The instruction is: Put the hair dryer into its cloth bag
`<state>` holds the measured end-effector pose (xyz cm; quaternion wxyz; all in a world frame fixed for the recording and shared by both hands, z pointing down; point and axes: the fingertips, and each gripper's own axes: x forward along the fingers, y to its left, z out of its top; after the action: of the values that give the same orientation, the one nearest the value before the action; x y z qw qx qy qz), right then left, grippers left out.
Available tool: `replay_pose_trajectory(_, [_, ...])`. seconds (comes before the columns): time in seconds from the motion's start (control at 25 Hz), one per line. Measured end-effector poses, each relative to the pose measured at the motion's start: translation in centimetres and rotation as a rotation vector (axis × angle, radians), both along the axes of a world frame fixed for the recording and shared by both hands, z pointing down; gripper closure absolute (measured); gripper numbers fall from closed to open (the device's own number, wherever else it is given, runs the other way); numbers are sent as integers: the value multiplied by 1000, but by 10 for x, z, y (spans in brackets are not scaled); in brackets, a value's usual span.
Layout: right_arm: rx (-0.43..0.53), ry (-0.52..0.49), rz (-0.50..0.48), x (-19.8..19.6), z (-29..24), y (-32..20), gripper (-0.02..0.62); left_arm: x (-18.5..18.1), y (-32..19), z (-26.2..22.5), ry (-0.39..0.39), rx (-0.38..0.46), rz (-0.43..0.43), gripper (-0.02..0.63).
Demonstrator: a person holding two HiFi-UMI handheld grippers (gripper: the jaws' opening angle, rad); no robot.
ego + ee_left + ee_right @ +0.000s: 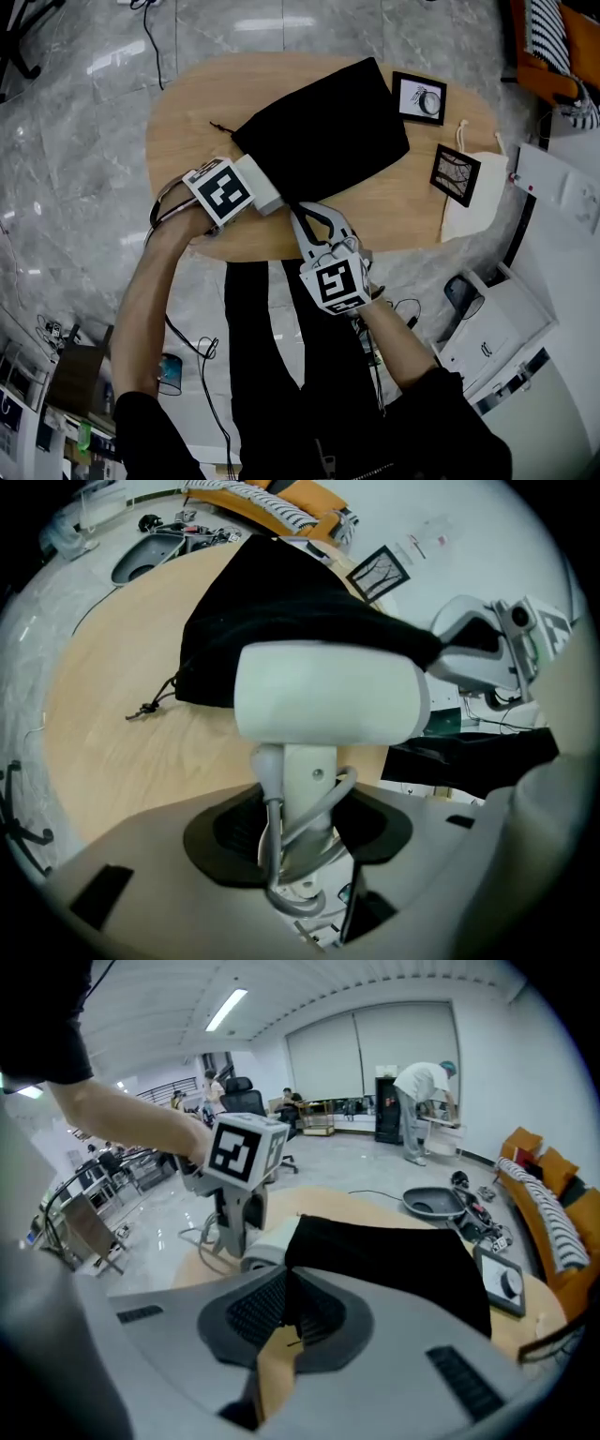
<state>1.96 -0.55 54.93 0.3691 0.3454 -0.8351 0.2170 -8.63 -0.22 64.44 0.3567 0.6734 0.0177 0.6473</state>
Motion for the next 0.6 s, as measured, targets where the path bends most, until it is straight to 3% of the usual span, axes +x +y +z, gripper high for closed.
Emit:
replay_pose_trajectory(0.16, [-37,23,-75,-3,14,17,571,3,-11,-10,22,32,-15,387])
replay_pose_trajectory(0.44, [-38,4,-72,-6,18,27,571,0,-25,-20,15,97,-44,387])
replay_pose_trajectory(0.6, [28,-22,-18,-5,4,15,571,5,-13,-8,-41,123,76,387])
